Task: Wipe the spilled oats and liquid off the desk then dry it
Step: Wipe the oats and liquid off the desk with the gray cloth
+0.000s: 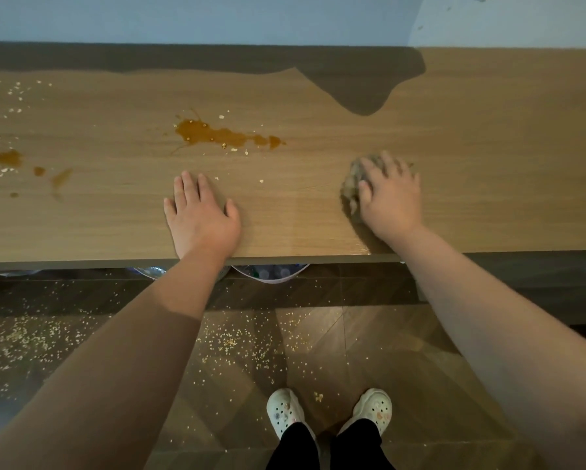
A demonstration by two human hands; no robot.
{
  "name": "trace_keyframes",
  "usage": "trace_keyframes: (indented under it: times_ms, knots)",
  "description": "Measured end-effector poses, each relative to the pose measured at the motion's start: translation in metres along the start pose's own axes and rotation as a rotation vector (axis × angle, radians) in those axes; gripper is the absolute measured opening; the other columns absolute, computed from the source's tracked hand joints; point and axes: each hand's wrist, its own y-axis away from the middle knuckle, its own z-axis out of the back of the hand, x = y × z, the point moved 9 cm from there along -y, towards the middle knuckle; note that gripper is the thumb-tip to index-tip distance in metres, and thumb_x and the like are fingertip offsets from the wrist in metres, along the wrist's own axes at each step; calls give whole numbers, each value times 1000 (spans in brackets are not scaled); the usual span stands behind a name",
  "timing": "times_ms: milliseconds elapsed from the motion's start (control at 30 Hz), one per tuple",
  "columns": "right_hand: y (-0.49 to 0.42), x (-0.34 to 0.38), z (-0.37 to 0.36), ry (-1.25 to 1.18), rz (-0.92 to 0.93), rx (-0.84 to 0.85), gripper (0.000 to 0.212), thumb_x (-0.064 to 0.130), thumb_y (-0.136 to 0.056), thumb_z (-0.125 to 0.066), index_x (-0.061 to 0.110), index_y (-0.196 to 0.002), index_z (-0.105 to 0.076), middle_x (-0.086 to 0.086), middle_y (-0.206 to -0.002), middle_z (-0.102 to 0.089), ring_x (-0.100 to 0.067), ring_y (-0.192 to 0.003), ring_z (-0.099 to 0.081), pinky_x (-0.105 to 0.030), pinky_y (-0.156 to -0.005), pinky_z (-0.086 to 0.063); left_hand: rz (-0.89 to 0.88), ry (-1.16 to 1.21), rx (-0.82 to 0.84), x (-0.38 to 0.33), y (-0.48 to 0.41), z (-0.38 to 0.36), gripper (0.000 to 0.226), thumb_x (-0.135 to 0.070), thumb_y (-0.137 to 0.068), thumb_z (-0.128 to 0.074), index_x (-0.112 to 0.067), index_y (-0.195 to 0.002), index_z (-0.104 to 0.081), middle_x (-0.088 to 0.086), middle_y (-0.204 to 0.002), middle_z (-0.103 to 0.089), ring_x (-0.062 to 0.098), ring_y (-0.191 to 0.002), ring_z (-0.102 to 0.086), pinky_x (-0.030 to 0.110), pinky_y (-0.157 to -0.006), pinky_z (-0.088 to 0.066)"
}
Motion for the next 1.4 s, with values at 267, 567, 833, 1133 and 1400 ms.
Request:
trace_keyframes:
  times_ms: [267, 567, 833, 1133, 1400]
  knots:
    - [51, 76, -17, -102, 393, -12, 48, 27, -92, -63, 15, -138, -54, -13, -149, -45, -37, -137, -39, -56, -115, -28, 8, 13, 8, 0, 1, 1, 68, -43, -99, -26, -10, -156, -9, 11, -164, -1, 24, -151, 3, 45, -122, -2]
    - [50, -47, 57, -604, -180, -358, 44, 11, -98, -53, 19, -141, -49, -1, -157, -31, -18, -143, -31, -25, -111, -28, -154, 14, 6, -15, 8, 5, 64, -37, -102, -24, -10, -156, -4, 6, -164, 0, 20, -151, 5, 45, -122, 0]
    - [45, -172, 61, -241, -591, -237, 45, 23, -101, -44, 15, -145, -43, -8, -162, -17, -29, -148, -16, -47, -121, -17, -151, 1, 28, -16, 8, -1, 65, -40, -102, -23, -7, -156, -5, 7, -164, -2, 20, -151, 2, 42, -123, -2]
    - [47, 27, -2, -100, 104, -48, 54, 45, -95, -49, 26, -145, -42, -7, -157, -29, -28, -141, -32, -51, -118, -24, -147, -6, 12, -15, 7, -1, 65, -40, -102, -24, -8, -156, -8, 6, -164, -4, 19, -151, 0, 41, -123, -4]
    - [2, -67, 16, -39, -315, -131, 57, 48, -100, -39, 19, -149, -36, -11, -160, -23, -36, -146, -23, -56, -118, -18, -152, 9, 5, -15, 8, 1, 62, -37, -103, -24, -9, -156, -11, 6, -164, -5, 20, -151, -1, 41, -123, -4]
